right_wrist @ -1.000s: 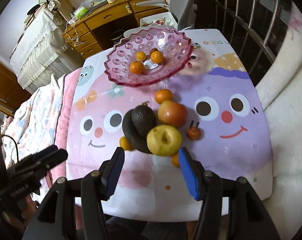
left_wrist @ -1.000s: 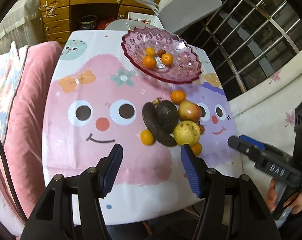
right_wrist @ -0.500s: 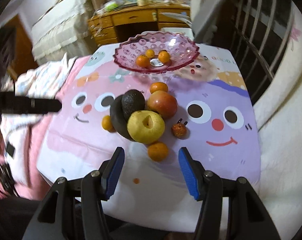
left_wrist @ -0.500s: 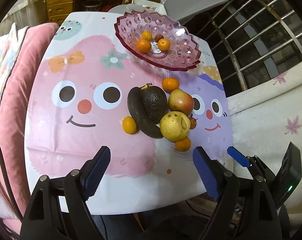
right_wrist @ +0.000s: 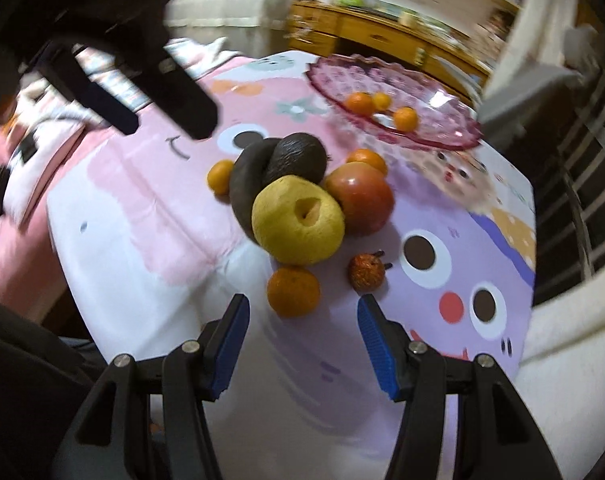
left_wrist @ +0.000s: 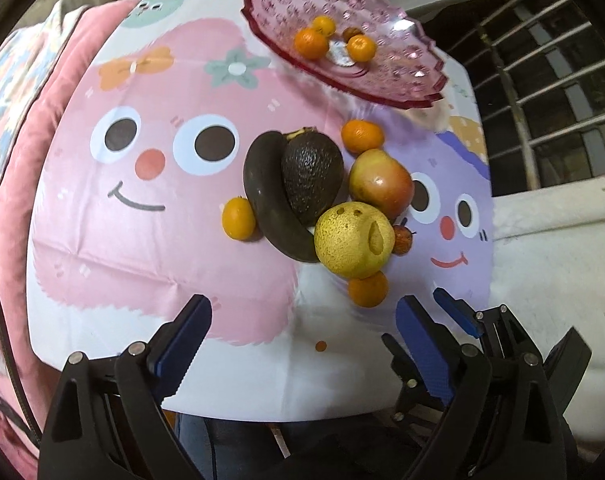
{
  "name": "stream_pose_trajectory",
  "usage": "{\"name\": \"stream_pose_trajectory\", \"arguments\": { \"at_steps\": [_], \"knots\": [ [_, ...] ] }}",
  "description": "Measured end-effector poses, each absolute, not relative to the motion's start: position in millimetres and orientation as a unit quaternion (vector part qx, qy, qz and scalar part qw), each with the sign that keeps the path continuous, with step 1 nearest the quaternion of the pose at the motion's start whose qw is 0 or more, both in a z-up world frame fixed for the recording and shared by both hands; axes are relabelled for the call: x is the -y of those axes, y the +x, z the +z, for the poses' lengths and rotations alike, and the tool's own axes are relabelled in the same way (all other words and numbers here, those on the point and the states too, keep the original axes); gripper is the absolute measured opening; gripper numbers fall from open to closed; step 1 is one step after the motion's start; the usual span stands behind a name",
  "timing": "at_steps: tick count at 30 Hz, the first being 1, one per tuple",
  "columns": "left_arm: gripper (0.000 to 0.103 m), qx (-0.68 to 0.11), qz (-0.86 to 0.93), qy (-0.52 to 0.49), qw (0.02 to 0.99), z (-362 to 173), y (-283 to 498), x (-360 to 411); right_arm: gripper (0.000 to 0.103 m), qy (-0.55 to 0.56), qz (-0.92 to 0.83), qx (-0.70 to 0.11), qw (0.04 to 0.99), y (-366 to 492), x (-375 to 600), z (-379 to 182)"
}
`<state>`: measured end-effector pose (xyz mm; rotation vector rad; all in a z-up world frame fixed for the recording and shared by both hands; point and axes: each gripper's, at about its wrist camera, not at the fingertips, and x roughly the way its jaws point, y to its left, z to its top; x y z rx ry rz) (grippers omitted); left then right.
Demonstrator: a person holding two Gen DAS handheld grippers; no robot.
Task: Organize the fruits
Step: 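Withdraw both tools from the bowl back toward the fruit pile, then grasp the yellow pear with the left tool while the right tool grasps an orange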
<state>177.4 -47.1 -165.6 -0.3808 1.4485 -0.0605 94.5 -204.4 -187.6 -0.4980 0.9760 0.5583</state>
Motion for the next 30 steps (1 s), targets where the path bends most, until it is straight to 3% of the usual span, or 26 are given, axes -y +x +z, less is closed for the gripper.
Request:
{"name": "stream_pose_trajectory", "arguments": {
  "at_steps": [14,30],
  "knots": [
    [0.093,-0.695,0.029,-0.156,0.701,-200,211,100,0.057,-0.240,0.350,-0.444,0.789,116,225,-229],
    [0.093,-0.727,0.085,-0.098,0.674,-238,250,140,0.053,-0.229,0.423,-0.428,0.765,125,222,-238]
  ]
}}
